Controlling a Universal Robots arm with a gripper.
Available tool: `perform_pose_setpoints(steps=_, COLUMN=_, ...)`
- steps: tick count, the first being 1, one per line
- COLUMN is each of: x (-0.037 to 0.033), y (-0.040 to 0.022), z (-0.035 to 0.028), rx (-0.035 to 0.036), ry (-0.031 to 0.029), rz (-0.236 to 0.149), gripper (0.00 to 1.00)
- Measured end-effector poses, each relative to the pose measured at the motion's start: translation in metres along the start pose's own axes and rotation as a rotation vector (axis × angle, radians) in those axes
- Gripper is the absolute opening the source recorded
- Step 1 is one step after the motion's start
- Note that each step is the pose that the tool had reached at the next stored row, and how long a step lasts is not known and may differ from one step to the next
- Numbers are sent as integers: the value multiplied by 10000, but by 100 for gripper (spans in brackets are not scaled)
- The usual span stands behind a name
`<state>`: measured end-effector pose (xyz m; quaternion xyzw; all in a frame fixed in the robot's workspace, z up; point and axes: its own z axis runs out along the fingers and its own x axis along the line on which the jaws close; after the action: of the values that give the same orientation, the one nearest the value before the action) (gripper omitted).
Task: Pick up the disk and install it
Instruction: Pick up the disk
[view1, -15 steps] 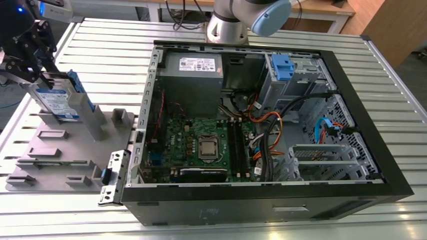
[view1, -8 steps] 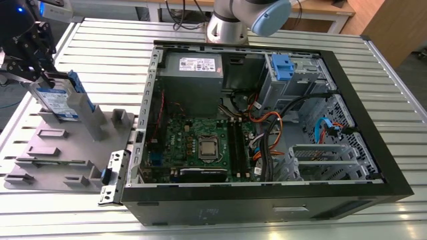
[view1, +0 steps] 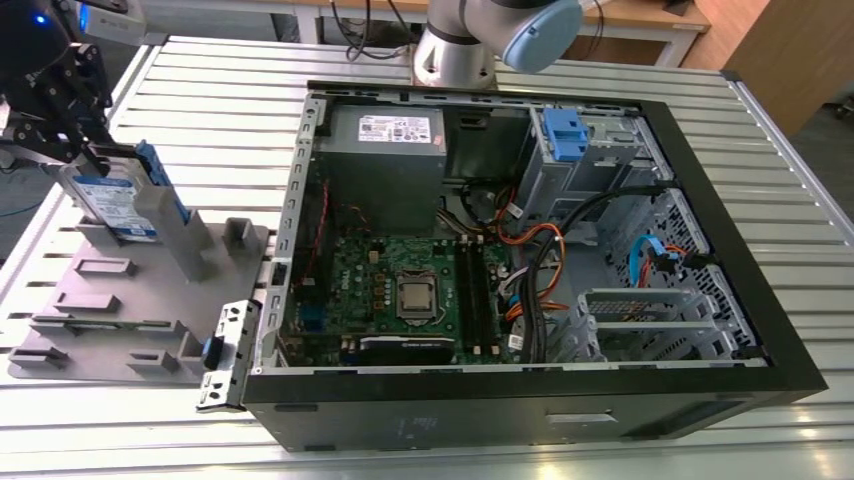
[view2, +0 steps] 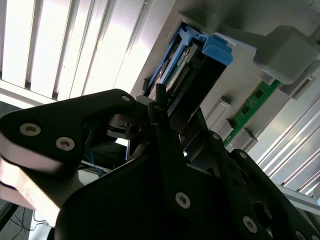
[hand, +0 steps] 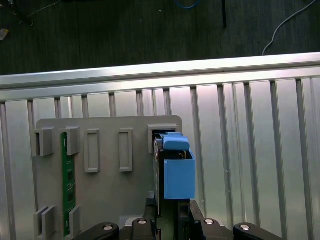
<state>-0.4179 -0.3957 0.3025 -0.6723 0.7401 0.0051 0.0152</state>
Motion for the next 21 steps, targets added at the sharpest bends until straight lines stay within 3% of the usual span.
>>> perform_pose_setpoints(steps=10, x=0, y=0, z=0, rx=1, ry=-1, rz=-28, gripper=35)
perform_pose_setpoints(steps=17, x=1, y=0, z=12, rx=-25, ry=6, rz=-873, gripper=35)
perform_pose_setpoints(steps=21, x=2, y=9, z=16, rx=-24, ry=84, rz=-1012, gripper=35)
